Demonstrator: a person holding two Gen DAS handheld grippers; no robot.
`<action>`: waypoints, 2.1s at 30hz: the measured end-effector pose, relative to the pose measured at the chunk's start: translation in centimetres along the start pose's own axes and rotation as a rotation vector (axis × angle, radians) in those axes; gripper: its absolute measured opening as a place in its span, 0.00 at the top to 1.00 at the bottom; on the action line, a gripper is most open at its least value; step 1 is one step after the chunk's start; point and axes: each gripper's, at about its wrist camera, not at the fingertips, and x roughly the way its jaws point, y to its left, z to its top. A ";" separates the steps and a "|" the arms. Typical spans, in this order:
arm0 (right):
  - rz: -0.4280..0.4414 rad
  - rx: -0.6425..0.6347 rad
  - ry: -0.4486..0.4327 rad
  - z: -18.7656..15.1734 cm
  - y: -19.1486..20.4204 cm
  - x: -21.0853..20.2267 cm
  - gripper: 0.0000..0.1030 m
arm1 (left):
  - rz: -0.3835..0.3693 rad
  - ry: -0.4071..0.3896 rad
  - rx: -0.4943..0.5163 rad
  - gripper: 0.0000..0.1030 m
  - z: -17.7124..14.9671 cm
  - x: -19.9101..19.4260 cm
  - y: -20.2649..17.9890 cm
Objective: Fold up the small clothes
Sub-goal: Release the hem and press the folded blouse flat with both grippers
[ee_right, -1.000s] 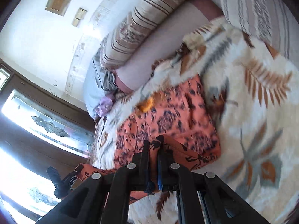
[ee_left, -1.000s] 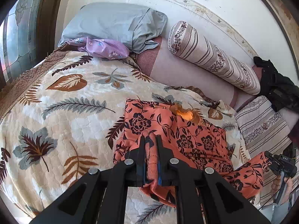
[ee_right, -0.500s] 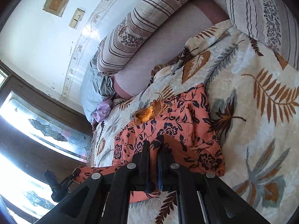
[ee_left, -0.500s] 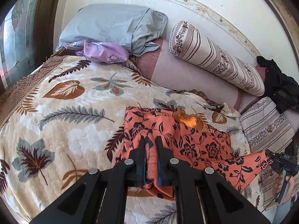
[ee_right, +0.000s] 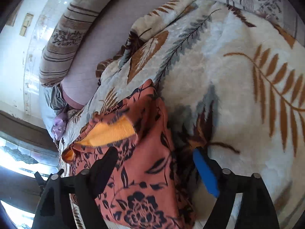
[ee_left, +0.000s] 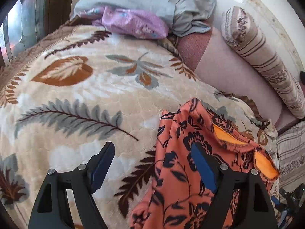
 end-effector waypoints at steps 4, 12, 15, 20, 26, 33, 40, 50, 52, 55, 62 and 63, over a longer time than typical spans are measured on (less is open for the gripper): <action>-0.020 -0.106 0.035 -2.1 0.8 -0.1 0.17 | -0.032 0.049 0.107 0.19 -3.6 -1.2 -0.5; -0.145 -0.226 0.169 -2.7 6.2 4.6 0.80 | 0.035 0.227 0.207 0.78 -5.2 4.6 -6.0; -0.120 -0.246 0.116 -1.9 8.4 1.2 0.81 | 0.003 0.172 0.187 0.82 -3.5 1.1 -6.7; -0.045 -0.260 0.041 -3.4 9.5 -6.8 0.81 | -0.113 0.063 0.186 0.82 -6.3 -10.5 -6.1; -0.050 -0.169 0.233 -13.1 0.5 -7.8 0.25 | 0.030 0.228 0.150 0.41 -19.0 -10.2 1.1; -0.027 0.006 0.071 -17.0 -5.8 -11.6 0.11 | 0.027 0.114 0.110 0.40 -18.5 -13.9 3.2; 0.022 -0.014 -0.014 -15.1 -2.7 -13.0 0.11 | -0.009 0.085 0.130 0.40 -15.1 -12.8 0.8; -0.021 -0.065 -0.018 -13.7 -0.9 -9.0 0.11 | 0.001 0.169 0.117 0.41 -13.3 -7.4 0.3; -0.035 -0.051 -0.005 -13.0 -1.5 -8.1 0.11 | -0.005 0.171 0.138 0.41 -13.9 -7.4 0.5; -0.054 -0.078 -0.020 -11.5 -1.6 -7.4 0.11 | -0.009 0.181 0.128 0.41 -14.0 -6.6 0.9; -0.121 -0.185 -0.037 -7.5 0.4 -3.1 0.12 | -0.026 0.140 0.105 0.40 -11.7 -5.0 0.2; -0.142 -0.200 -0.039 -7.1 0.6 -2.4 0.12 | -0.029 0.140 0.107 0.40 -11.3 -4.6 0.0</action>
